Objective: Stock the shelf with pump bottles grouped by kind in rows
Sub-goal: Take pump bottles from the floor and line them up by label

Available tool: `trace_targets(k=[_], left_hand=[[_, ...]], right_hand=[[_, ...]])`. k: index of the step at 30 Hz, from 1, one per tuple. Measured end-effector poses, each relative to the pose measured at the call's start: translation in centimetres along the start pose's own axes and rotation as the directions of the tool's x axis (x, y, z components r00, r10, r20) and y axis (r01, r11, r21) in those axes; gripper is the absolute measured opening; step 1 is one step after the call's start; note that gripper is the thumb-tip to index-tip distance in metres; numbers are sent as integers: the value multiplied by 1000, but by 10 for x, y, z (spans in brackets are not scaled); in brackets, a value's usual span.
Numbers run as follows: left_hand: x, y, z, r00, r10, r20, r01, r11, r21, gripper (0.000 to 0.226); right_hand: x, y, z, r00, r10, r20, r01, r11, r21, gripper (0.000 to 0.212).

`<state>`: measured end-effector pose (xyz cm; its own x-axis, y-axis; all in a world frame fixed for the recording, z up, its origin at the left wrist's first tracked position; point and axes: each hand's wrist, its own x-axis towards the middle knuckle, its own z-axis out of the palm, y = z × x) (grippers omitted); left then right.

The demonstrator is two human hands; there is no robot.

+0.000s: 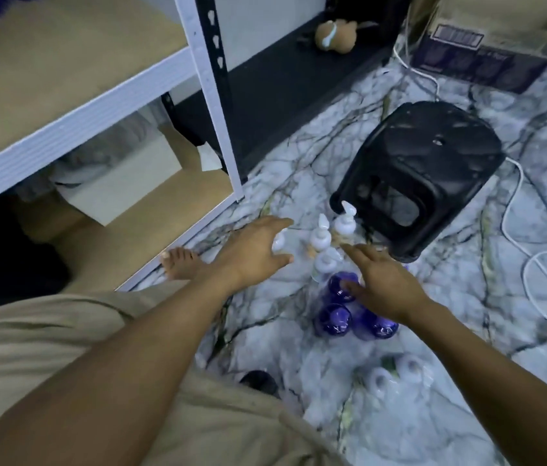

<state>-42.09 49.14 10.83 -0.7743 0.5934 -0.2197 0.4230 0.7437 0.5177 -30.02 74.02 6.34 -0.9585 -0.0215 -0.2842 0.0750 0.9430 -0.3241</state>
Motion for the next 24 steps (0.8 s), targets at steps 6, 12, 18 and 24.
trace_targets(k=[6, 12, 18, 24], left_hand=[[48, -28, 27, 993, -107, 52, 107, 994, 7, 67], [86, -67, 46, 978, -175, 114, 172, 984, 35, 67], [116, -76, 66, 970, -145, 193, 123, 985, 122, 46], [115, -73, 64, 981, -133, 140, 109, 980, 169, 23]], right_hand=[[45, 15, 19, 1000, 28, -5, -28, 999, 23, 77], [116, 9, 21, 998, 57, 4, -57, 993, 98, 69], [153, 6, 27, 978, 187, 87, -197, 972, 128, 52], [156, 0, 30, 969, 249, 4, -248, 966, 76, 36]])
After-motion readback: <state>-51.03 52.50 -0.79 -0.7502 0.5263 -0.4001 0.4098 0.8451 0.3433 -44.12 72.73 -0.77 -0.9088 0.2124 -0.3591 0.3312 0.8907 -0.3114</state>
